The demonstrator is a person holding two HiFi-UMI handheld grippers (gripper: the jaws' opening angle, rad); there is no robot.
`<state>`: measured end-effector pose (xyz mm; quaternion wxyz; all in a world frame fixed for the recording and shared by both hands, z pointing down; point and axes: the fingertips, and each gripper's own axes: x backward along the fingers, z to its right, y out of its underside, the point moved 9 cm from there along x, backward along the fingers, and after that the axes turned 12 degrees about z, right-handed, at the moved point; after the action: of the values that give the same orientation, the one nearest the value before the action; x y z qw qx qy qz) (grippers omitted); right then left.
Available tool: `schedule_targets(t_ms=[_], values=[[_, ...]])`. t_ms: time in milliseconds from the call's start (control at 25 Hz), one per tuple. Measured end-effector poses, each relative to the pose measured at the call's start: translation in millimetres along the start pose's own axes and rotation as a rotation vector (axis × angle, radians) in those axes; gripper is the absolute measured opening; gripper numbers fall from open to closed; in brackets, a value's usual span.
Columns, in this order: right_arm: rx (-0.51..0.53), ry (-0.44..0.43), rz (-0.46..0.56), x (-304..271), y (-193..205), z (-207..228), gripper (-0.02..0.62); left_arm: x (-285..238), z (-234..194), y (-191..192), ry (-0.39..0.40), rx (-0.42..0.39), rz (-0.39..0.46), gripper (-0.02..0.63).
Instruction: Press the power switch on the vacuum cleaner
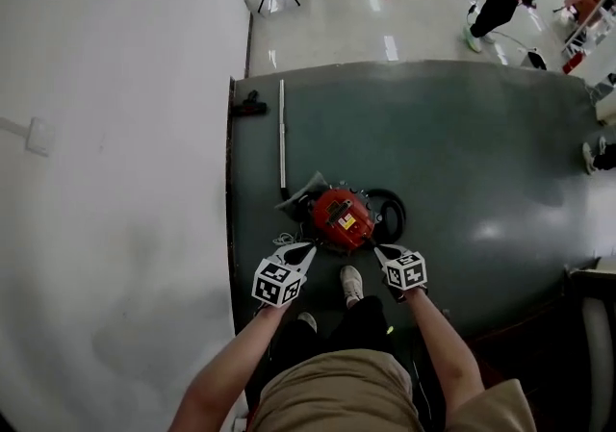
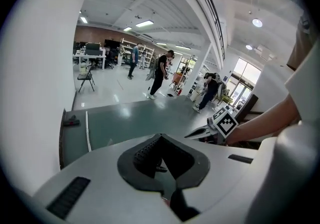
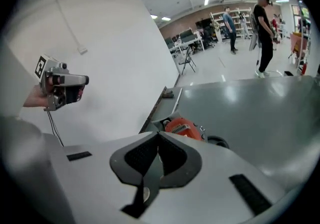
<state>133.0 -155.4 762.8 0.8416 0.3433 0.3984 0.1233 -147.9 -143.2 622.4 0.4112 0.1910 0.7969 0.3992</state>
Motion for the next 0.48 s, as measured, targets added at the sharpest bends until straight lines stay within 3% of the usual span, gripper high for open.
schedule_targets(t_ms=[200,480], values=[[0.147,-0.026,0.17,39,-64,-83,0.011,66,17,-23,0.033,0.032,0.1,0.005],[0.286,-0.053,0.402,123,-137,-202,0.011,178,31,-86,0.069,-0.093,0.243,0.005]])
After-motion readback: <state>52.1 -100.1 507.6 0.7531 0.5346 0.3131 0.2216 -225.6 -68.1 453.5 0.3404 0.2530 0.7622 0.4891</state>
